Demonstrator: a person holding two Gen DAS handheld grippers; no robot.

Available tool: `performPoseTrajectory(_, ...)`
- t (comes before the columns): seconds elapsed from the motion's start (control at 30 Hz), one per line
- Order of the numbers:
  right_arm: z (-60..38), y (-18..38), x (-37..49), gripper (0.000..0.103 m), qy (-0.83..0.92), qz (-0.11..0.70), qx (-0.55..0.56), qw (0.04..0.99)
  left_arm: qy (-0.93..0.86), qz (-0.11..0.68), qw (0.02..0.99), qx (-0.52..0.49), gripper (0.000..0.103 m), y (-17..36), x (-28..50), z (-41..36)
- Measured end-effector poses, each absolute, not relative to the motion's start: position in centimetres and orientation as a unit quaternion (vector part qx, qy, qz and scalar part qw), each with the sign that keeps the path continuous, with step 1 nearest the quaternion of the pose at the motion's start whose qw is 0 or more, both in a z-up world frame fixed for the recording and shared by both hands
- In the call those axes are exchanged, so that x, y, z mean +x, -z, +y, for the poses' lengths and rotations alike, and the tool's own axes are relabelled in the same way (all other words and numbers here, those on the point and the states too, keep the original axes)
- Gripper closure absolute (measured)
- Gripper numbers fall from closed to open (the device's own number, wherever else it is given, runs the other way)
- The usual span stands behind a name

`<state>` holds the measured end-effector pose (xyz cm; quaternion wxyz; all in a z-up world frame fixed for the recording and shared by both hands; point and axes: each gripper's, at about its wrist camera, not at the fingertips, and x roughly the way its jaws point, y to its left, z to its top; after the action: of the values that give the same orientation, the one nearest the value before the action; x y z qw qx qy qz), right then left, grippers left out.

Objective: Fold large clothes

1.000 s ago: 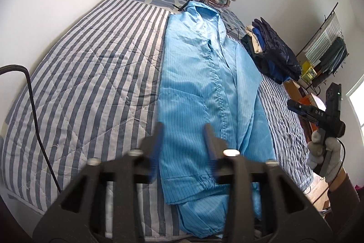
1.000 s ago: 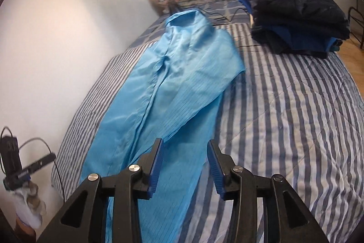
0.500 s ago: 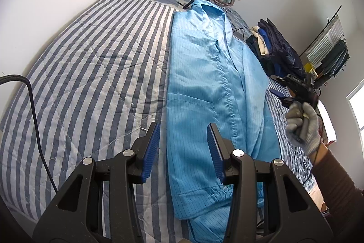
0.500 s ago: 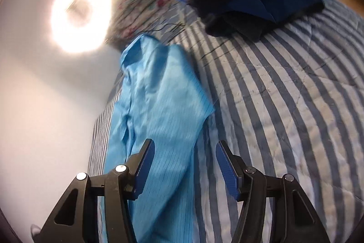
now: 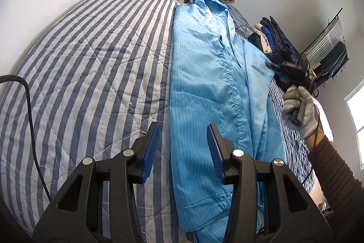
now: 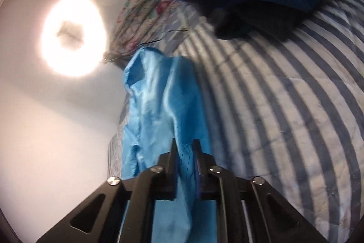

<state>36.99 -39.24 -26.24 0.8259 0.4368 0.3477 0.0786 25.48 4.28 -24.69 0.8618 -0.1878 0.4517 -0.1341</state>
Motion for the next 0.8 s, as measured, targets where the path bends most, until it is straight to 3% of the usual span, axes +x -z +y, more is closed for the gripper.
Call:
performPoseTrajectory(0.2, -34.0, 22.5, 40.0, 0.099, -0.109, 0.372, 0.352, 0.852, 0.136, 0.458, 0.859, -0.185, 0.060, 25.5, 25.1, 4.5)
performPoseTrajectory(0.43, -27.4, 23.4, 43.9, 0.099, -0.130, 0.396, 0.302, 0.857, 0.133, 0.463, 0.858, -0.177, 0.060, 26.0, 24.9, 4.9)
performPoseTrajectory(0.47, -26.5, 23.8, 44.4, 0.093, -0.141, 0.397, 0.302, 0.855, 0.133, 0.464, 0.858, -0.177, 0.060, 26.1, 24.9, 5.0)
performPoseTrajectory(0.57, -24.6, 23.8, 45.2, 0.057, -0.179, 0.403, 0.302, 0.845, 0.129, 0.462, 0.859, -0.180, 0.060, 26.1, 24.8, 5.6)
performPoseTrajectory(0.63, -24.3, 22.7, 44.3, 0.057, -0.195, 0.383, 0.293, 0.854, 0.128, 0.460, 0.859, -0.184, 0.060, 26.0, 24.7, 5.8)
performPoseTrajectory(0.73, -24.5, 22.2, 43.1, 0.073, -0.161, 0.395, 0.255, 0.868, 0.128, 0.458, 0.859, -0.190, 0.060, 25.9, 24.5, 6.0)
performPoseTrajectory(0.8, -25.0, 22.6, 42.1, 0.075, -0.140, 0.417, 0.233, 0.867, 0.129, 0.458, 0.859, -0.192, 0.060, 25.8, 24.2, 6.0)
